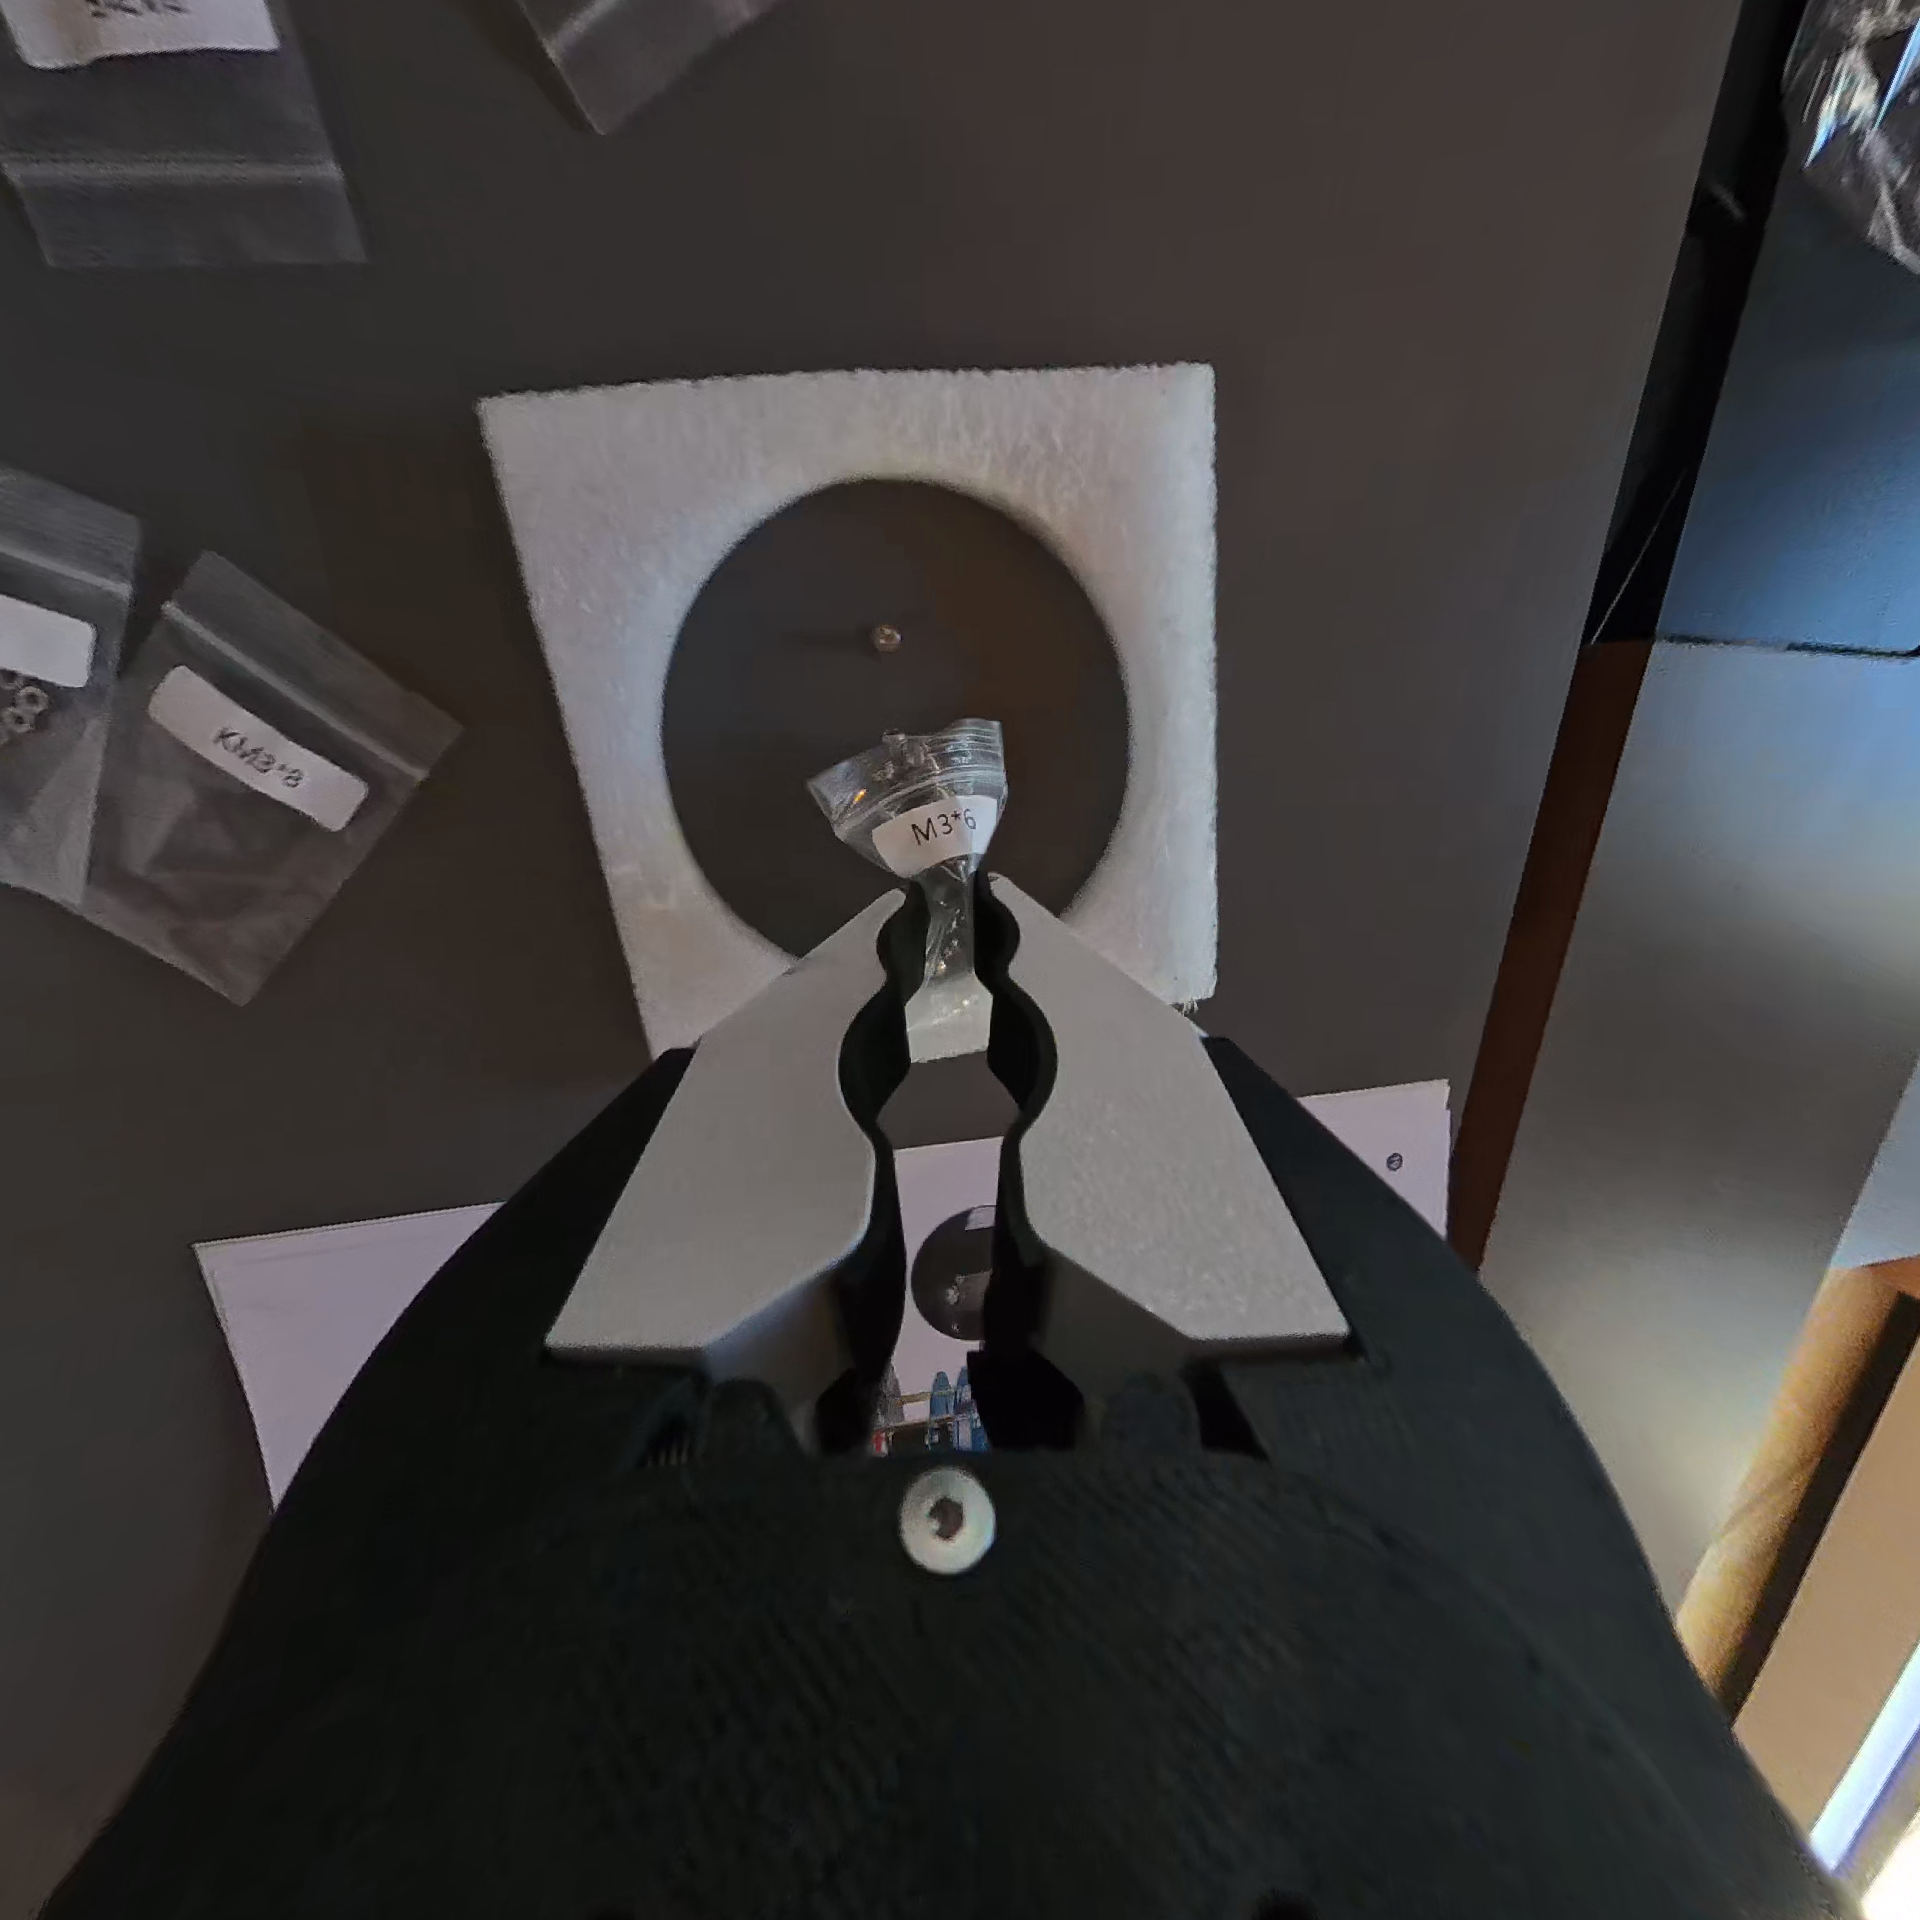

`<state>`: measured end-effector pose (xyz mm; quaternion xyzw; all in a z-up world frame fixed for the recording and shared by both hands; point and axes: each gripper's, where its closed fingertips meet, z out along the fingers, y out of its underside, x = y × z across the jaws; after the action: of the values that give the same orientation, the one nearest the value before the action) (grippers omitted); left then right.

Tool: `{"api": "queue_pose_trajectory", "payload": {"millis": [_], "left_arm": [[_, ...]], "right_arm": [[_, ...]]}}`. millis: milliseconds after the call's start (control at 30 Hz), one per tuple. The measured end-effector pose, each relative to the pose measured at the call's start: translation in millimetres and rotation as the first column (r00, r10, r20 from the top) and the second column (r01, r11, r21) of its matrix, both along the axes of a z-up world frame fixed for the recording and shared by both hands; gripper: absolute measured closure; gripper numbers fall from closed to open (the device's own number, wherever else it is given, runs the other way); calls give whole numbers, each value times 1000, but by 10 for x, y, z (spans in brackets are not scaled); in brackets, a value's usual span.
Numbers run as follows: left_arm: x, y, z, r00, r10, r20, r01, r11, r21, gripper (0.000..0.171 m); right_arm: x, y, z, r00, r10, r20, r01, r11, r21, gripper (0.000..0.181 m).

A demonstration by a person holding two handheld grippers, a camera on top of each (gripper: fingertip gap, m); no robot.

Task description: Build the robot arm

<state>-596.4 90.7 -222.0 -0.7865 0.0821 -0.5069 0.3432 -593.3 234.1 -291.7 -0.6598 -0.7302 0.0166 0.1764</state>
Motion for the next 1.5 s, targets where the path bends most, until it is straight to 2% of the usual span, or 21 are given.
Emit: {"api": "queue_pose_trajectory", "payload": {"millis": [300,567,767,967,1100,1367,1500], "left_arm": [[27,-23,30,1000,-13,14,13,1000,2,142],[44,-51,71,999,-27,37,27,1000,1,142],[40,-52,60,998,-29,50,29,1000,-11,142],[49,-62,73,998,-33,49,33,999,-6,142],[45,-60,68,999,-31,44,31,1000,-4,142],[45,-71,91,998,-33,48,33,999,2,142],[54,-78,101,998,-37,50,37,999,4,142]], "right_arm": [[137,-34,61,997,-50,-54,50,999,9,174],[383,-131,231,970,-149,-192,145,989,-36,175],[448,-150,259,964,-174,-203,169,985,-39,175],[332,-143,176,971,-149,-185,142,989,-46,175],[201,-97,36,988,-105,-117,102,994,-25,175],[50,-69,72,995,-49,-88,51,998,21,175],[60,-22,48,997,-61,-56,62,998,19,175]]}}
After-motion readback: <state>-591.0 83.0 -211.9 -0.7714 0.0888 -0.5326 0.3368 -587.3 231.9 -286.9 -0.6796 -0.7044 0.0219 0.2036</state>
